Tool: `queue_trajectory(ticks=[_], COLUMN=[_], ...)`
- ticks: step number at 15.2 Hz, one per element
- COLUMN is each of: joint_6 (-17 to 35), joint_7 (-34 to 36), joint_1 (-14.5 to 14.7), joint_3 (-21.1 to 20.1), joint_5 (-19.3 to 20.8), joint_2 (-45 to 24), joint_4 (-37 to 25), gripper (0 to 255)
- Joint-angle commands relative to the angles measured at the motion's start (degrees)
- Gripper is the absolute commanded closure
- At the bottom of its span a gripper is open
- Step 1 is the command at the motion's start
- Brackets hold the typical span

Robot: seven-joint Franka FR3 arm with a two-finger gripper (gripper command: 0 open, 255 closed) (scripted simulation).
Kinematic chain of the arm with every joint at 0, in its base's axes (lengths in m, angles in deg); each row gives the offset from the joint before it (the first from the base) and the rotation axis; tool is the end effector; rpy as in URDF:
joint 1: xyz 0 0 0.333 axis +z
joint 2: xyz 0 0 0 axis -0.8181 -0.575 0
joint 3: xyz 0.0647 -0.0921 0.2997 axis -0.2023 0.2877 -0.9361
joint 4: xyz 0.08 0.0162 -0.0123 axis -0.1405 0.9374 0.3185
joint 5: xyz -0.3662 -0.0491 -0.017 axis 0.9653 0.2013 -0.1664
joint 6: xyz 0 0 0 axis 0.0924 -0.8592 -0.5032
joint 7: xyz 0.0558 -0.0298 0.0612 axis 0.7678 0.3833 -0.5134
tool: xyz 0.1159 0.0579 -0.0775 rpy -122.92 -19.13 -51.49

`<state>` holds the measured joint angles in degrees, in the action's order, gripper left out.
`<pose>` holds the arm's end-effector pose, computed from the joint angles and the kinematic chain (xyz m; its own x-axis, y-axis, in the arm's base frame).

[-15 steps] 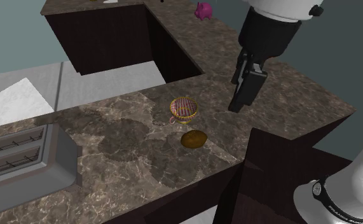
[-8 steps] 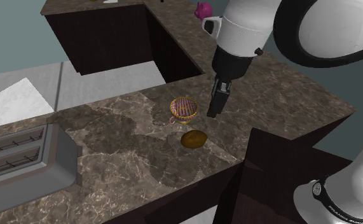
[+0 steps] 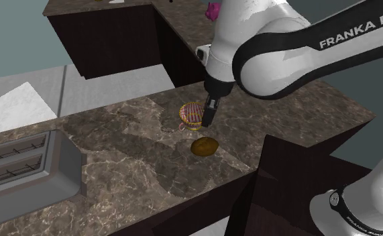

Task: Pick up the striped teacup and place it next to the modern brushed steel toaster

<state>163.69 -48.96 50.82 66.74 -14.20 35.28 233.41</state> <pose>0.4359 -0.0434 0.3602 0.9738 0.1683 0.1532 0.1694 -0.9855 0.0062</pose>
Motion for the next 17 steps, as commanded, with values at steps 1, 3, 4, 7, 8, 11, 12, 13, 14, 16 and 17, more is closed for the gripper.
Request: queue_trajectory(ticks=[1, 3, 4, 7, 8, 11, 12, 13, 14, 16, 17], joint_6=[3.45, 6.82, 8.40, 12.72, 14.01, 17.40, 18.38, 19.27, 19.47, 20.60, 21.15], joint_7=[-1.23, -2.37, -2.97, -4.94, -5.63, -7.72, -8.39, -9.03, -9.15, -9.40, -9.52], joint_1=[-0.37, -0.63, -0.77, -1.27, -1.50, -2.40, -2.77, -3.18, -3.31, -3.47, -3.55], joint_3=[0.72, 1.29, 1.55, 2.14, 2.25, 2.31, 2.24, 2.13, 2.07, 1.83, 1.71], joint_5=[-0.01, -0.27, -0.48, -1.41, -1.81, -3.10, -3.52, -3.90, -3.96, -4.29, -4.46], joint_2=[-4.58, -9.01, -11.25, -18.05, -20.32, -27.12, -29.37, -31.62, -32.14, -33.72, -34.52], joint_4=[-1.53, -2.89, -3.70, -6.61, -7.74, -11.59, -13.02, -14.52, -14.88, -15.33, -15.57], gripper=[0, 0, 0, 0, 0, 0, 0, 0, 0, 0, 0])
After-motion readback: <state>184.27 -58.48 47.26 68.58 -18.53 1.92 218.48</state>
